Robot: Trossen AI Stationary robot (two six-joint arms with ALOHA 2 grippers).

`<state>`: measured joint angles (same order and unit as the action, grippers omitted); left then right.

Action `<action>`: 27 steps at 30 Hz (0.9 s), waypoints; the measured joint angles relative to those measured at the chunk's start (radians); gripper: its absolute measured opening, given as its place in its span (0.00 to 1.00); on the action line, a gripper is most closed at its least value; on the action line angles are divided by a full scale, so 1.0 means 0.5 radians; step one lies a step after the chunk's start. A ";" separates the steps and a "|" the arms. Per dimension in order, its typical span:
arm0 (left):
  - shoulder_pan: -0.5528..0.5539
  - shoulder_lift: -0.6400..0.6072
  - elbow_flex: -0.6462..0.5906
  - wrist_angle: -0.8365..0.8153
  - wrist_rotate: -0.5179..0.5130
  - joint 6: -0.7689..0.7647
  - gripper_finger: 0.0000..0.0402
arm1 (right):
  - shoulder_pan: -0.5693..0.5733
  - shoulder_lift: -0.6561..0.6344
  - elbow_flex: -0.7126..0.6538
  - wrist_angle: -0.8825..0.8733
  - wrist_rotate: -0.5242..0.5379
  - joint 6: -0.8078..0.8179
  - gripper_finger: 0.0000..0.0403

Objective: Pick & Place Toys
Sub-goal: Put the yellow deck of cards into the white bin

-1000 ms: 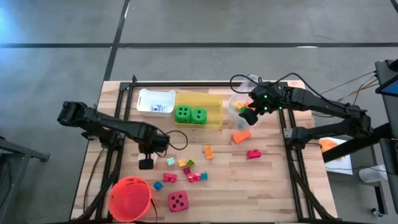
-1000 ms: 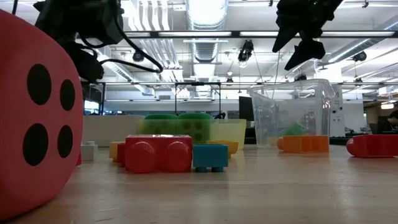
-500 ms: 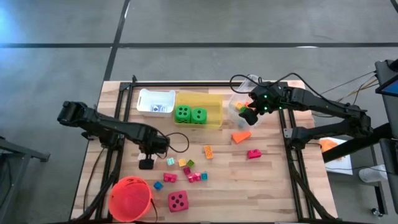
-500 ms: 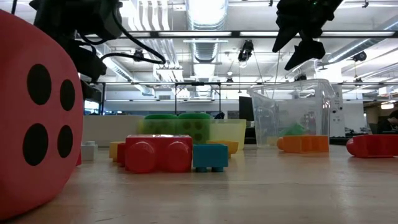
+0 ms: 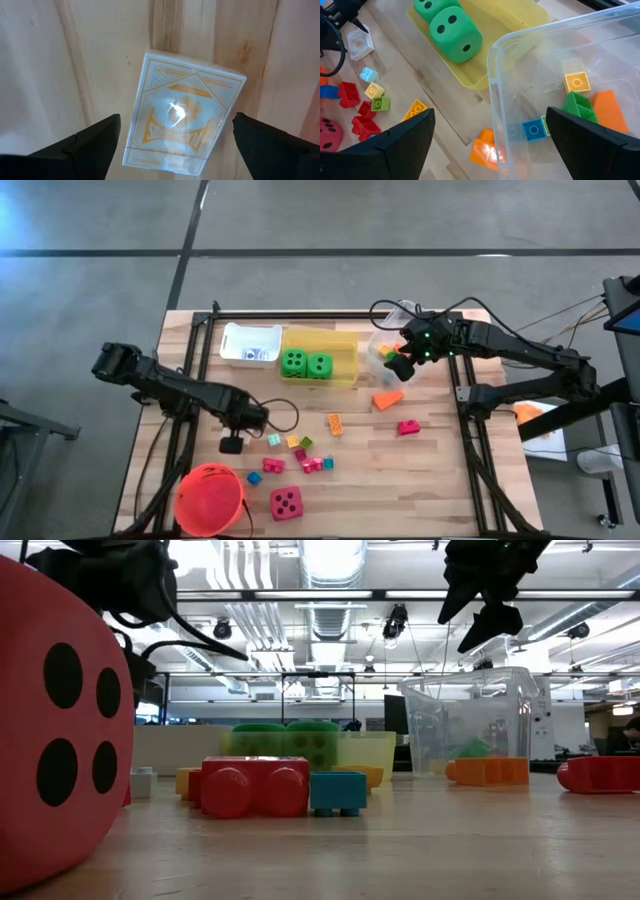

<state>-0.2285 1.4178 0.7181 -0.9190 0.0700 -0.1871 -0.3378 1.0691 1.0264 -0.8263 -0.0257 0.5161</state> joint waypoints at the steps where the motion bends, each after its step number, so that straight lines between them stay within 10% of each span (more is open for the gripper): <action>1: -0.005 0.000 -0.007 0.007 0.001 0.000 0.93 | 0.000 0.000 0.000 0.000 0.000 0.000 0.93; 27: -0.121 0.136 -0.010 0.103 -0.051 -0.144 0.93 | -0.001 0.000 0.000 0.065 0.001 0.009 0.93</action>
<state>-0.2889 1.4856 0.7130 -0.8677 0.0444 -0.2592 -0.3381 1.0691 1.0264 -0.7940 -0.0254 0.5205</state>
